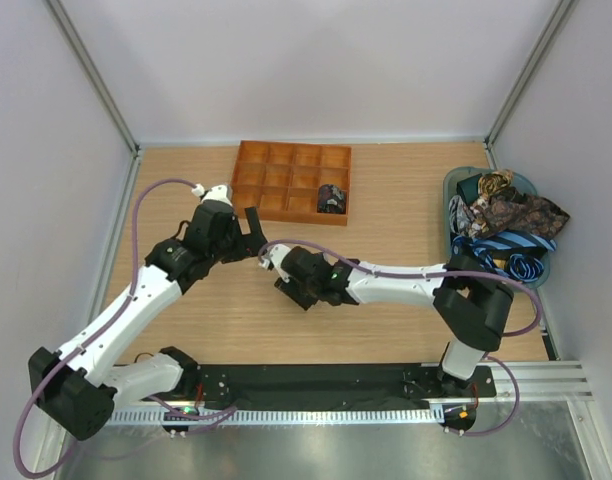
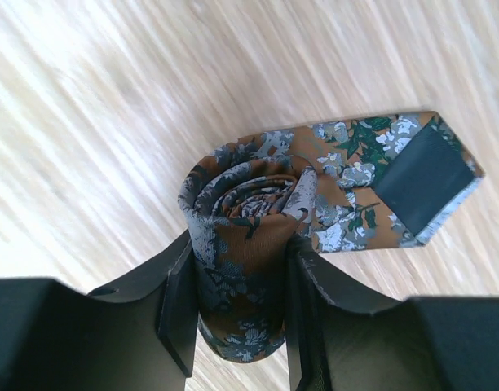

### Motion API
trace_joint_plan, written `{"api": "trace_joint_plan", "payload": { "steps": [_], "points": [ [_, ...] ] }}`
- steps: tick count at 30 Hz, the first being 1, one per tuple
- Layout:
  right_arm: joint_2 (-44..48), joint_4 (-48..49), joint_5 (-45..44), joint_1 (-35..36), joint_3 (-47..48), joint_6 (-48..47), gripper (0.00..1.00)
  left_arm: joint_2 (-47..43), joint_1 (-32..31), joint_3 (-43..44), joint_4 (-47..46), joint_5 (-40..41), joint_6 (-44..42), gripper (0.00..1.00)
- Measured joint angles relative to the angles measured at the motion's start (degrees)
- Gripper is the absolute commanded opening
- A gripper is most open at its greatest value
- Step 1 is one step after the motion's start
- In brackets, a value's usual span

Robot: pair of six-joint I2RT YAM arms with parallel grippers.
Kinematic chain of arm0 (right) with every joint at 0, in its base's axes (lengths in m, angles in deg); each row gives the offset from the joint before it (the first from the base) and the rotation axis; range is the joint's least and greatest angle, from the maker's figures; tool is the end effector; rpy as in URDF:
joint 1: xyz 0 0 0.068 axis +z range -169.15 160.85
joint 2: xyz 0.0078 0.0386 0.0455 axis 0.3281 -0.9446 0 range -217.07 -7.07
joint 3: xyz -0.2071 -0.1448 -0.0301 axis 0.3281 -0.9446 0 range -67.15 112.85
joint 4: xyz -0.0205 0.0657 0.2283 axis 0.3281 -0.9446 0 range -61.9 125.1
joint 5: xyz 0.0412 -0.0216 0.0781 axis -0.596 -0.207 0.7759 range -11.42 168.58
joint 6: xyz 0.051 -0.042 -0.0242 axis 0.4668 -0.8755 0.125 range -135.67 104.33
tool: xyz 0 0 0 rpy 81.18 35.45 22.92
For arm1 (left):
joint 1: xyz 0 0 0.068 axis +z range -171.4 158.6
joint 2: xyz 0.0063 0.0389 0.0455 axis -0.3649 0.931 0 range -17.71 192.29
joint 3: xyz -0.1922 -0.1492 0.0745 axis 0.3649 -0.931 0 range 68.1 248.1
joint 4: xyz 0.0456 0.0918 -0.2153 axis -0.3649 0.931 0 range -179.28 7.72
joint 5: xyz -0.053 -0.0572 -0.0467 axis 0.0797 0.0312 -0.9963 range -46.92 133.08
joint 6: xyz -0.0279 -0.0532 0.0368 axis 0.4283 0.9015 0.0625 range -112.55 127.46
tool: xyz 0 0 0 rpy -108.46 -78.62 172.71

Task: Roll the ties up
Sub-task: Roll the tie

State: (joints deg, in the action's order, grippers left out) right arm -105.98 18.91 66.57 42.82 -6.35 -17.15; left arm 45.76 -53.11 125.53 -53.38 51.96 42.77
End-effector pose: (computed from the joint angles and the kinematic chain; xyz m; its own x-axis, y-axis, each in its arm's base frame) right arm 0.1724 0.2984 0.1610 -0.3606 -0.7313 -0.5789 -0.8160 0.5481 -0.1840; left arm 0.2032 -0.1150 0.2817 -0.7077 -0.2342 -0.6666 0.0153 0.9382 -0.3459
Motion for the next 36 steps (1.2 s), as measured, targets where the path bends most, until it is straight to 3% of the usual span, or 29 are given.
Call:
{"api": "trace_joint_plan", "payload": {
  "steps": [4,10,22,28,36],
  "points": [
    [1.18,4.44,12.5,-4.5,-1.92,0.74,0.13,-3.43,0.9,-3.72,-2.64,3.8,3.69,1.0],
    [-1.51,7.04,31.12,-13.9,-0.81,6.29,0.14,-7.3,0.85,-11.61,-3.45,3.17,6.03,1.0],
    [-12.76,8.83,58.01,-25.16,4.55,14.08,0.13,-5.66,-0.24,-22.82,-19.61,-8.09,-0.31,1.0],
    [-18.49,8.13,66.1,-28.74,7.5,16.63,0.14,-5.79,-4.39,-28.63,-32.5,-8.09,-7.13,1.0],
    [-21.14,5.16,68.35,-29.68,10.01,17.35,0.13,-2.51,-8.24,-34.27,-48.06,-9.33,-20.83,1.0]
  ]
}}
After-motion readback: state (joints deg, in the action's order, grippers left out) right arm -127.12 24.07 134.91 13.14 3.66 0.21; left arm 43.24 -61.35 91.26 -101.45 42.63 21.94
